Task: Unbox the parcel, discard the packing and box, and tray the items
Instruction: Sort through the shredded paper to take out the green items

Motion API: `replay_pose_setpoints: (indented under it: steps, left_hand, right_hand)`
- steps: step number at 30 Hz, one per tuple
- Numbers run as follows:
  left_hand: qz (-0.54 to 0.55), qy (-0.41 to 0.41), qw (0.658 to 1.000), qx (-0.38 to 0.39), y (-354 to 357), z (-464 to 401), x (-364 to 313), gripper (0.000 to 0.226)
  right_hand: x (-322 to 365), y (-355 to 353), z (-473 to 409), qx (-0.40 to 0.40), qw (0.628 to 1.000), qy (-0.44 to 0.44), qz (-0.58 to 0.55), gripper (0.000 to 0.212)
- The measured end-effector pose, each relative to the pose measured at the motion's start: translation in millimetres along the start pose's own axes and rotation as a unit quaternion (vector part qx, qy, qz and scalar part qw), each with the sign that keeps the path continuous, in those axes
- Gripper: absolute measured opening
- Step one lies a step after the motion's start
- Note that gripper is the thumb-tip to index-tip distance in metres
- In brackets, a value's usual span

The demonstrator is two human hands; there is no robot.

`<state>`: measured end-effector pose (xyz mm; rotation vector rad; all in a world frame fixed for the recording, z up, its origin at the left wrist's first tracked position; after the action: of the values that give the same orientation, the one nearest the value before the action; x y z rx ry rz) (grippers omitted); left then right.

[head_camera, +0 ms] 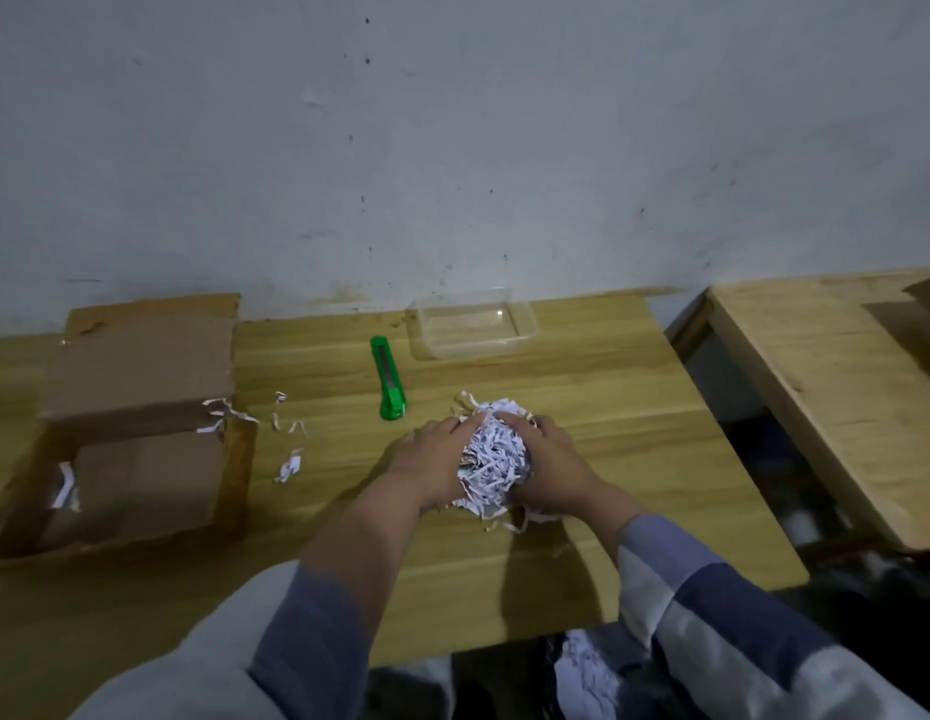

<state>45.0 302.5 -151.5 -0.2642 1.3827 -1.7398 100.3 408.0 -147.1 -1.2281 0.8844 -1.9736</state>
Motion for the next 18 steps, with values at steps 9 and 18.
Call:
replay_pose_setpoints:
  steps: [9, 18]
  left_hand:
    - [0.002, -0.014, 1.0, -0.007, -44.3, 11.9, 3.8, 0.094]
    - [0.182, -0.068, 0.976, -0.099, -89.4, 47.3, 60.0, 0.061]
  right_hand:
    - [19.2, -42.5, -0.6, 0.109, 0.99, 0.002, 0.089, 0.088]
    - [106.3, -59.2, -16.0, -0.004, 0.996, -0.059, 0.061, 0.049]
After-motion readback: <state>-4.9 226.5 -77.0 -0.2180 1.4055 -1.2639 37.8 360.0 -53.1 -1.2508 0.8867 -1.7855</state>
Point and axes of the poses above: each hand's wrist, its own z-axis away from the middle knuckle, its own y-axis out of the palm, x = y × z, the point moved 10 cm from there along -z, towards the middle knuckle, and after that the axes turned 1 degree about z, right-handed, at the moved point
